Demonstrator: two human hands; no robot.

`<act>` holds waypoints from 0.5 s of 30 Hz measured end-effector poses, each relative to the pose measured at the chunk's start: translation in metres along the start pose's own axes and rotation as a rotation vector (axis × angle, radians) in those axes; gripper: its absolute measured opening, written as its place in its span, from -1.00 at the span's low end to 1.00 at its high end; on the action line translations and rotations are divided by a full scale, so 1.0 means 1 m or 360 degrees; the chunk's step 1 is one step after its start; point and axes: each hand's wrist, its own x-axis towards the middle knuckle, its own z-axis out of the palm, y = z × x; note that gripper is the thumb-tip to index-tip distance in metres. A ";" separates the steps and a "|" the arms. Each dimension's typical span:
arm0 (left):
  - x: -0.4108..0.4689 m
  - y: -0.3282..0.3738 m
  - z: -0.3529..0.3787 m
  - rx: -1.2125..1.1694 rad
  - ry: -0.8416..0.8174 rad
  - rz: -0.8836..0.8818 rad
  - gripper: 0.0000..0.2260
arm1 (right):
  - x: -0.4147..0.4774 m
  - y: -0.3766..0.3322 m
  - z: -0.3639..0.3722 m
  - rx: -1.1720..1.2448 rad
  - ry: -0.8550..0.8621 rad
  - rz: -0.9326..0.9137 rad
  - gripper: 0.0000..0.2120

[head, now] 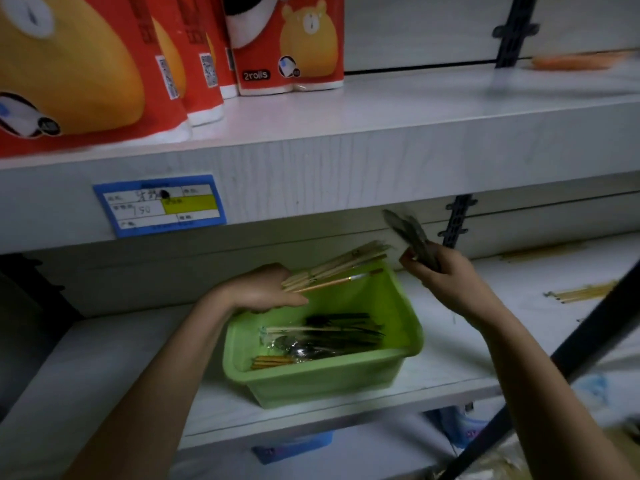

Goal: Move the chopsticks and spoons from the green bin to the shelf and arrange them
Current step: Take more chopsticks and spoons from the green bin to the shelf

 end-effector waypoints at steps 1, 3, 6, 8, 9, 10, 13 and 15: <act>0.001 0.007 0.002 -0.0033 -0.0026 0.0053 -0.78 | -0.007 0.005 -0.007 -0.0001 0.0015 0.0047 -0.73; 0.002 0.025 0.005 -0.0103 -0.0081 0.0152 -0.68 | -0.022 0.013 -0.021 -0.0024 0.0028 0.0113 -0.73; 0.003 0.054 0.014 -0.0091 -0.0149 0.0283 -0.78 | -0.045 0.025 -0.044 -0.0031 0.0020 0.0175 -0.69; 0.005 0.074 0.022 -0.0052 -0.0157 0.0334 -0.77 | -0.060 0.033 -0.059 -0.0016 0.0006 0.0200 -0.66; 0.006 0.084 0.026 -0.0032 -0.0148 0.0354 -0.72 | -0.069 0.036 -0.068 -0.0013 0.0009 0.0208 -0.65; 0.006 0.095 0.031 -0.0007 -0.0151 0.0370 -0.71 | -0.076 0.041 -0.077 -0.0013 0.0020 0.0219 -0.66; 0.008 0.131 0.050 0.0092 -0.0174 0.0449 -0.72 | -0.103 0.056 -0.108 -0.0036 0.0050 0.0227 -0.71; 0.010 0.159 0.065 0.0151 -0.0187 0.0501 -0.69 | -0.122 0.067 -0.131 -0.0056 0.0028 0.0224 -0.73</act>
